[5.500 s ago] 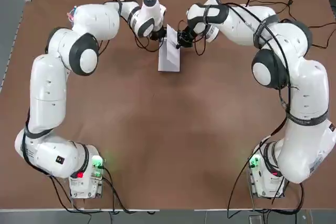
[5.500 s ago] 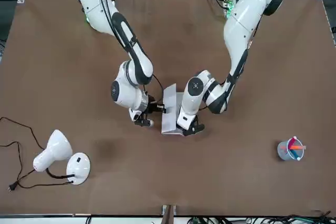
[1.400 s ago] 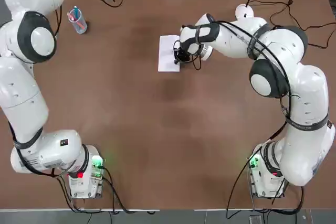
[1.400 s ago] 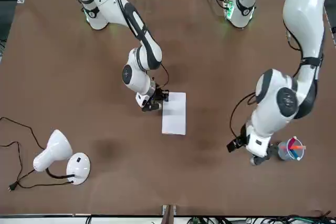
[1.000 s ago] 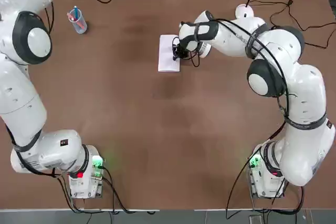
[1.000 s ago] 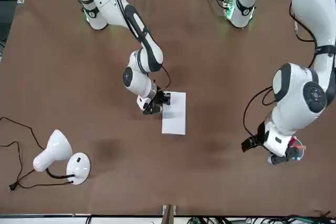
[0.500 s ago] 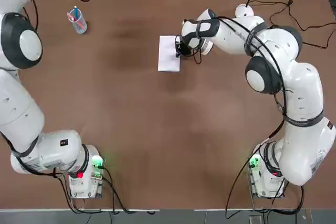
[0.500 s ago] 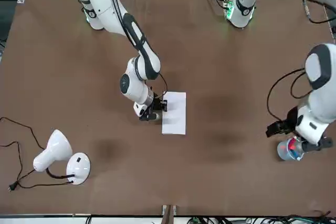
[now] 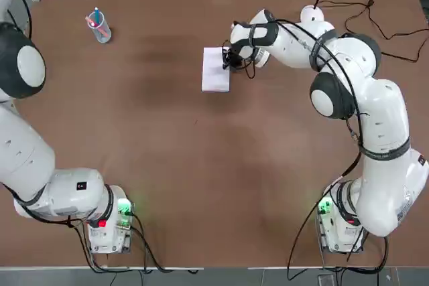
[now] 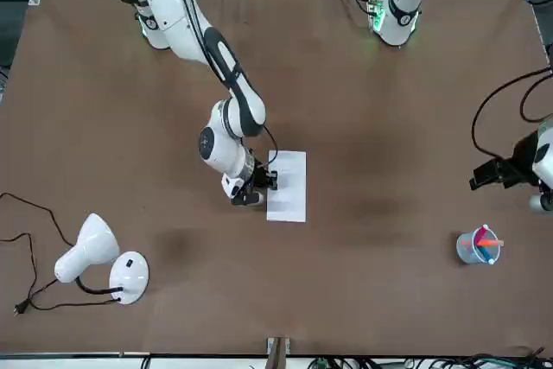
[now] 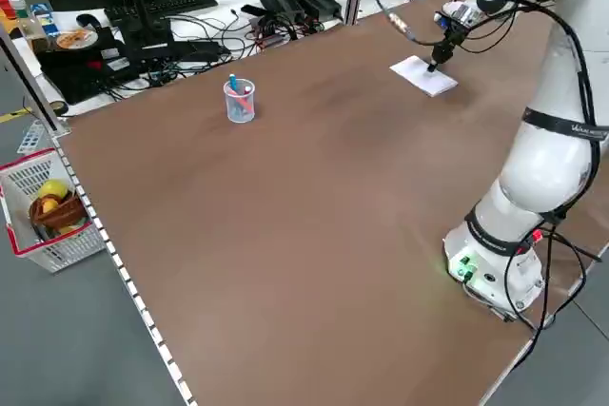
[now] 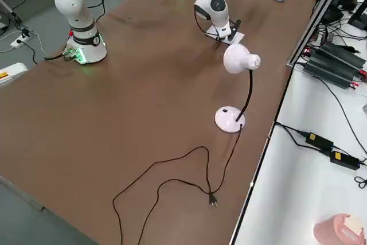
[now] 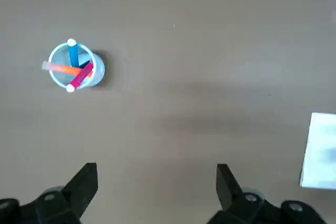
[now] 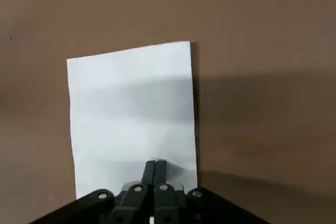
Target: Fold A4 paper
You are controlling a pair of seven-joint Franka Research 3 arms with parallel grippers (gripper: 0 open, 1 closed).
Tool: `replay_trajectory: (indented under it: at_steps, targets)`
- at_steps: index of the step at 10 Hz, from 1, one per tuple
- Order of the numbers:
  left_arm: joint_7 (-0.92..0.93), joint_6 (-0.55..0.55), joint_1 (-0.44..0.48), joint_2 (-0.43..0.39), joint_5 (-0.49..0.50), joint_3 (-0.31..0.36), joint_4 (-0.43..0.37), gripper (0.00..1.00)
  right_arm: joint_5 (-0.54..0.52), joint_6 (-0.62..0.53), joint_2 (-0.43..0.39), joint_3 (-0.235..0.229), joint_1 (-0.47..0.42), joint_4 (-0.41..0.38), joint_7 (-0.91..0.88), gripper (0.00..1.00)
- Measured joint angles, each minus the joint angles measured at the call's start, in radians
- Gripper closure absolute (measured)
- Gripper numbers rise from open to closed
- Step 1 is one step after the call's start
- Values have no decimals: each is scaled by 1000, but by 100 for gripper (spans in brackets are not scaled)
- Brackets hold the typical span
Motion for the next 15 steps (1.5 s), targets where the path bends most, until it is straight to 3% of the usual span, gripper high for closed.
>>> replay_trajectory:
  at_steps: [6,15]
  targets:
    - [1,-162,-94,-103,0,48,3,0,-9,-1,27,-17,-33,60,0,99]
    - [-78,-114,-91,-117,79,9,-9,0,-11,-7,86,-18,-54,174,0,99]
